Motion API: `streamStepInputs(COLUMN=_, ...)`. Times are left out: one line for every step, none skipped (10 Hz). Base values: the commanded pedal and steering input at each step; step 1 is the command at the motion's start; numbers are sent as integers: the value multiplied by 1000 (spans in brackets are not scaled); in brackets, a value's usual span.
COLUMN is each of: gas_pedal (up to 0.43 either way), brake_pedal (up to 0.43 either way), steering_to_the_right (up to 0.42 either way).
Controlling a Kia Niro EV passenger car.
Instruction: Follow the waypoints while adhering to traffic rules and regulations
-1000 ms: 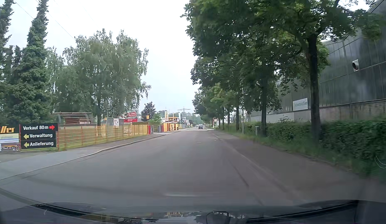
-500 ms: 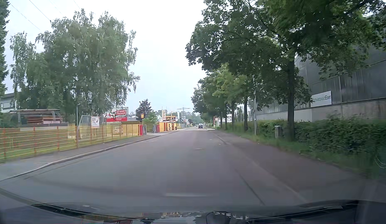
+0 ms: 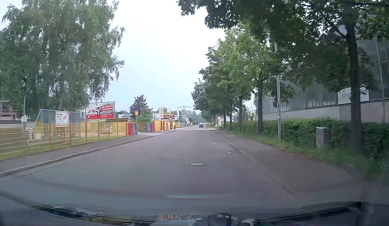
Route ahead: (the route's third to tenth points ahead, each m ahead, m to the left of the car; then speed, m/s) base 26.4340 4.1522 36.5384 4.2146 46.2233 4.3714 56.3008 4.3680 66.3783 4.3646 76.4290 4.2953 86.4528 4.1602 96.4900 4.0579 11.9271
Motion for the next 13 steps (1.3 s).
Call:
streamStepInputs(gas_pedal=87, brake_pedal=0, steering_to_the_right=-1)
streamStepInputs(gas_pedal=87, brake_pedal=0, steering_to_the_right=-1)
streamStepInputs(gas_pedal=87, brake_pedal=0, steering_to_the_right=-1)
streamStepInputs(gas_pedal=87, brake_pedal=0, steering_to_the_right=0)
streamStepInputs(gas_pedal=87, brake_pedal=0, steering_to_the_right=0)
streamStepInputs(gas_pedal=87, brake_pedal=0, steering_to_the_right=0)
streamStepInputs(gas_pedal=87, brake_pedal=0, steering_to_the_right=-1)
streamStepInputs(gas_pedal=87, brake_pedal=0, steering_to_the_right=-1)
streamStepInputs(gas_pedal=87, brake_pedal=0, steering_to_the_right=-1)
streamStepInputs(gas_pedal=87, brake_pedal=0, steering_to_the_right=0)
streamStepInputs(gas_pedal=87, brake_pedal=0, steering_to_the_right=1)
streamStepInputs(gas_pedal=87, brake_pedal=0, steering_to_the_right=4)
streamStepInputs(gas_pedal=87, brake_pedal=0, steering_to_the_right=4)
